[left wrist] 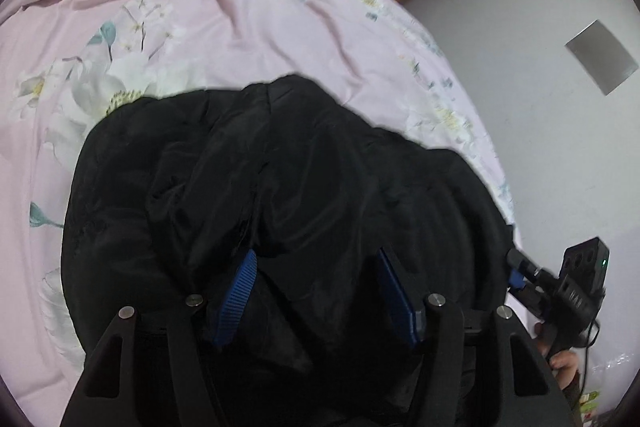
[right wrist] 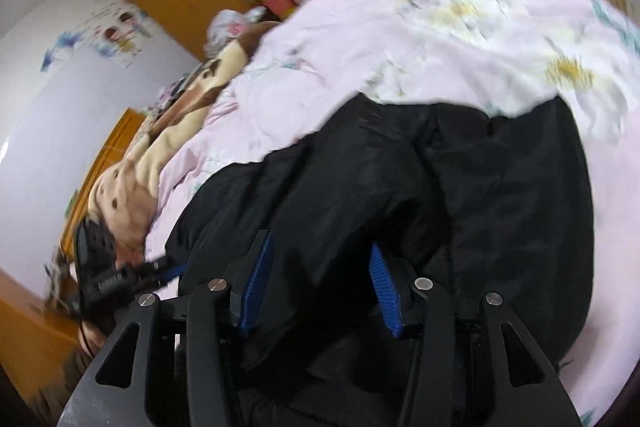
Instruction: Fold large clothes
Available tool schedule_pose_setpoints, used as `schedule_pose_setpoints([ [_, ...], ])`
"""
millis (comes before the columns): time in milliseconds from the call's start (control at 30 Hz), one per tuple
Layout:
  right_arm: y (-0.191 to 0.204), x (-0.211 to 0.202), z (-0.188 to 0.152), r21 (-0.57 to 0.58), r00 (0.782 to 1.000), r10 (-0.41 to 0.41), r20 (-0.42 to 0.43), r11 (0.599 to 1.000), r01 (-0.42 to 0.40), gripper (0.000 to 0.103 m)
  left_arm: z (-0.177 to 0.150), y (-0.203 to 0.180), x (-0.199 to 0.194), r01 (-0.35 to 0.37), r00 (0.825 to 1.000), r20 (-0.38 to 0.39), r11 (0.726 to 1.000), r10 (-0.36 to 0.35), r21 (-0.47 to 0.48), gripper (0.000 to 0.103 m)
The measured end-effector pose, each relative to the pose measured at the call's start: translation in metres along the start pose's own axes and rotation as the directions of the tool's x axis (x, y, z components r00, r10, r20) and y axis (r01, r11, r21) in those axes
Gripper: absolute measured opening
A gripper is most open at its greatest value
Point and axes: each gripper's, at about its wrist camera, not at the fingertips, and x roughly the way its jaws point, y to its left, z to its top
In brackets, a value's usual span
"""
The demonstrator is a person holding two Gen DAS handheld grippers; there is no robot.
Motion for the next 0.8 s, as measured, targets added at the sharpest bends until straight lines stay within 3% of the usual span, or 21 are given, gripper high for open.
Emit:
schedule_pose_setpoints([
  [33,-0.002,-0.003,0.0,0.008,1.0,-0.003,0.004,1.0,0.003,0.043,0.0,0.001,0.001,-0.006,1.0,0.0,1.0,0.006,0.003,0.061],
  [67,-0.002,-0.006,-0.001,0.006,0.999,-0.019,0.027,1.0,0.018,0.029,0.0,0.0,0.002,-0.013,1.0,-0.001,1.0,0.013,0.005,0.061],
  [100,-0.001,-0.008,-0.001,0.002,0.999,-0.019,0.049,1.0,0.019,0.005,0.0,-0.001,0.002,-0.016,1.0,-0.002,1.0,0.016,0.008,0.061],
  [133,0.003,-0.016,-0.004,-0.009,0.996,0.008,0.084,1.0,-0.007,0.005,0.001,0.0,0.002,-0.016,1.0,0.004,1.0,0.016,0.001,0.061],
  [267,0.025,-0.047,-0.023,-0.105,0.978,0.001,0.211,0.994,0.022,0.004,0.002,0.011,0.002,0.011,1.0,-0.003,0.999,-0.012,-0.037,0.06],
  [400,0.006,-0.022,-0.038,-0.078,0.983,-0.117,0.138,0.989,0.129,0.004,-0.001,0.016,0.004,0.004,1.0,-0.004,0.999,-0.004,-0.05,0.06],
  [567,-0.024,-0.008,-0.035,0.019,0.995,-0.072,0.066,0.997,0.07,0.005,-0.003,0.009,0.001,-0.043,0.999,-0.008,0.999,0.043,0.003,0.06],
  [633,-0.016,-0.012,-0.032,-0.017,0.995,-0.089,0.044,0.996,0.09,0.013,-0.003,0.001,-0.006,-0.041,0.999,0.014,0.999,0.04,0.011,0.059],
  [700,-0.001,-0.03,-0.033,-0.102,0.987,-0.138,0.083,0.984,0.146,0.023,-0.005,-0.009,-0.02,-0.055,0.997,0.051,0.996,0.052,0.068,0.06],
  [800,0.027,-0.055,-0.035,-0.234,0.969,-0.187,0.16,0.947,0.222,0.03,-0.007,-0.022,-0.045,-0.077,0.992,0.114,0.988,0.061,0.137,0.06],
])
